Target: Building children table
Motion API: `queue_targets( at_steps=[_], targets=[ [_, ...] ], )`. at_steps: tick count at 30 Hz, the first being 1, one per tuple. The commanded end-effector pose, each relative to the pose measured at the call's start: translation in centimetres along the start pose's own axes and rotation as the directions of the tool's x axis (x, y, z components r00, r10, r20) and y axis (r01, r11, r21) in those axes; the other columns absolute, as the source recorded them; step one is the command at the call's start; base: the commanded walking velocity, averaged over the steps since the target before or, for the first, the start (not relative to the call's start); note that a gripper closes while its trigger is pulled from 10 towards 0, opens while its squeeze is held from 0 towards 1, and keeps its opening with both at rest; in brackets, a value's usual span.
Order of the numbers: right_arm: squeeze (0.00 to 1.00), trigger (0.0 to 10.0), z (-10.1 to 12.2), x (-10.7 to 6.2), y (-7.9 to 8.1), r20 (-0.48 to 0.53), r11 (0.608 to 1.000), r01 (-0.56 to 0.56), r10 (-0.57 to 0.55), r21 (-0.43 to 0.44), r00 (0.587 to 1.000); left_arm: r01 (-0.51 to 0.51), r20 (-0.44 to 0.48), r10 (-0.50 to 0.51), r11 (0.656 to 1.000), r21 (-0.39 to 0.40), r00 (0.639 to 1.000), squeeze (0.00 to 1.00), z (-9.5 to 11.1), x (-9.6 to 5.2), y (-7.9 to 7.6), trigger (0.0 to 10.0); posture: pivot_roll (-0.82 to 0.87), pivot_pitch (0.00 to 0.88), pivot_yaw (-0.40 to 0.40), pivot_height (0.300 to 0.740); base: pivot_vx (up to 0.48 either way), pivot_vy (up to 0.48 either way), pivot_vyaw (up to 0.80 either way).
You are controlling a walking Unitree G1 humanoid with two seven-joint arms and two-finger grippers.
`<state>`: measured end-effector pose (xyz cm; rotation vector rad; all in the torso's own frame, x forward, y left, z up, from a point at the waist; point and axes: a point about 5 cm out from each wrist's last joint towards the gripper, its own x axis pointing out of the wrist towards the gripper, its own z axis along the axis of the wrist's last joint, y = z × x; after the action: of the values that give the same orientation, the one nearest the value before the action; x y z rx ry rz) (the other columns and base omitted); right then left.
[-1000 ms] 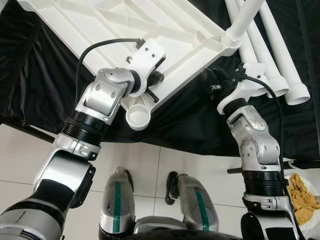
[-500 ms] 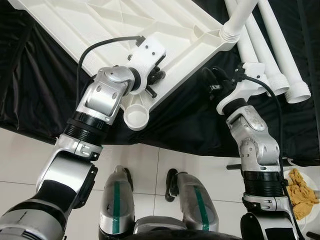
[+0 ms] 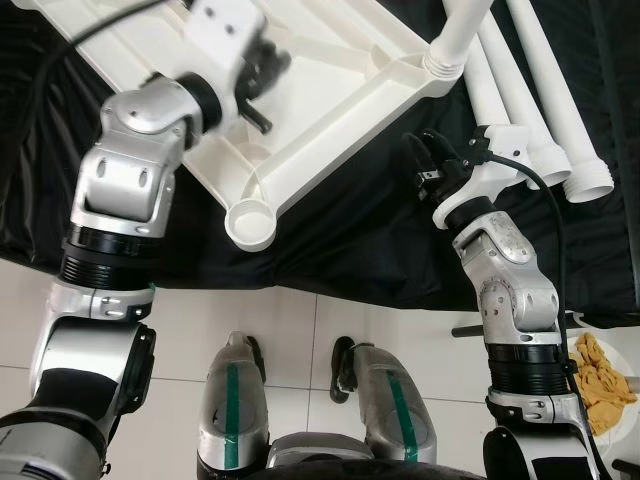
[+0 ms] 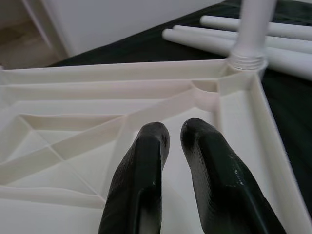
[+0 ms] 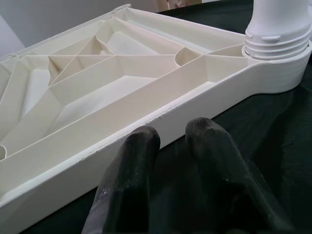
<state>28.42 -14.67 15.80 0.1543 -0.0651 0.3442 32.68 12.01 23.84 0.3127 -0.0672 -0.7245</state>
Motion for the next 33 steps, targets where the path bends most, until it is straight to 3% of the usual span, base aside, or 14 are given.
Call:
queue_targets(
  at_steps=[1, 5, 7, 10, 11, 12, 14, 15, 17, 23, 33],
  targets=[
    [0.0, 10.0, -0.5, -0.1, -0.1, -0.015, 1.0, -0.004, 0.004, -0.006, 1.0, 0.061, 0.033, -0.06, 0.998, -0.016, 0.998, 0.0, 0.4, -0.5, -0.4, 10.0, 0.08, 0.121, -0.032, 0.74, 0.0, 0.0, 0.0],
    [0.0, 10.0, -0.4, 0.1, -0.1, -0.014, 1.0, -0.009, 0.009, -0.006, 1.0, 0.051, -0.002, -0.051, 0.998, 0.025, 0.999, 0.0, 0.0, -1.4, 0.2, 10.0, 0.09, 0.118, -0.038, 0.74, 0.0, 0.0, 0.0],
    [0.0, 10.0, -0.4, 0.3, 0.0, -0.011, 1.0, -0.013, 0.013, -0.007, 1.0, -0.015, -0.116, 0.026, 0.995, 0.095, 0.993, 0.0, -1.5, -2.2, 1.6, 10.0, 0.09, 0.116, -0.042, 0.74, 0.0, 0.0, 0.0],
    [0.0, 10.0, -0.4, 0.4, 0.0, -0.011, 1.0, -0.014, 0.014, -0.008, 1.0, -0.05, -0.178, 0.069, 0.993, 0.105, 0.982, 0.0, -2.3, -2.5, 2.2, 10.0, 0.09, 0.114, -0.044, 0.74, 0.0, 0.0, 0.0],
    [0.0, 10.0, -0.4, 0.5, 0.0, -0.011, 1.0, -0.016, 0.016, -0.008, 1.0, -0.09, -0.25, 0.119, 0.988, 0.125, 0.961, 0.0, -3.2, -2.7, 2.7, 10.0, 0.1, 0.114, -0.045, 0.74, 0.0, 0.0, 0.0],
    [0.0, 10.0, -0.4, 0.5, 0.0, -0.011, 1.0, -0.016, 0.016, -0.008, 1.0, -0.09, -0.25, 0.119, 0.988, 0.125, 0.961, 0.0, -3.2, -2.7, 2.7, 10.0, 0.1, 0.114, -0.045, 0.74, 0.0, 0.0, 0.0],
    [0.0, 10.0, -0.5, 0.7, 0.1, -0.011, 1.0, -0.019, 0.019, -0.009, 1.0, -0.125, -0.352, 0.187, 0.973, 0.192, 0.917, 0.0, -4.7, -3.0, 2.9, 10.0, 0.1, 0.112, -0.052, 0.74, 0.0, 0.0, 0.0],
    [0.0, 10.0, -0.5, 0.7, 0.1, -0.011, 1.0, -0.019, 0.019, -0.009, 1.0, -0.125, -0.352, 0.187, 0.973, 0.192, 0.917, 0.0, -4.7, -3.0, 2.9, 10.0, 0.1, 0.112, -0.052, 0.74, 0.0, 0.0, 0.0],
    [0.0, 10.0, -0.2, 1.0, 0.2, -0.004, 1.0, -0.027, 0.027, -0.006, 1.0, -0.121, -0.399, 0.206, 0.966, 0.227, 0.893, 0.0, -5.6, -3.1, 2.4, 10.0, 0.1, 0.112, -0.056, 0.74, 0.0, 0.0, 0.0],
    [0.0, 10.0, 0.1, 1.5, 0.4, 0.005, 0.999, -0.039, 0.039, -0.001, 0.999, -0.086, -0.44, 0.194, 0.964, 0.253, 0.877, 0.0, -6.7, -3.0, 1.4, 10.0, 0.1, 0.112, -0.058, 0.74, 0.0, 0.0, 0.0],
    [0.0, 10.0, -0.8, 3.9, 0.1, -0.04, 0.999, 0.02, -0.022, -0.05, 0.999, 0.078, -0.506, 0.106, 0.941, 0.329, 0.856, 0.0, -8.3, -2.2, -1.4, 10.0, 0.1, 0.123, -0.058, 0.74, 0.0, 0.0, 0.0]
  ],
)
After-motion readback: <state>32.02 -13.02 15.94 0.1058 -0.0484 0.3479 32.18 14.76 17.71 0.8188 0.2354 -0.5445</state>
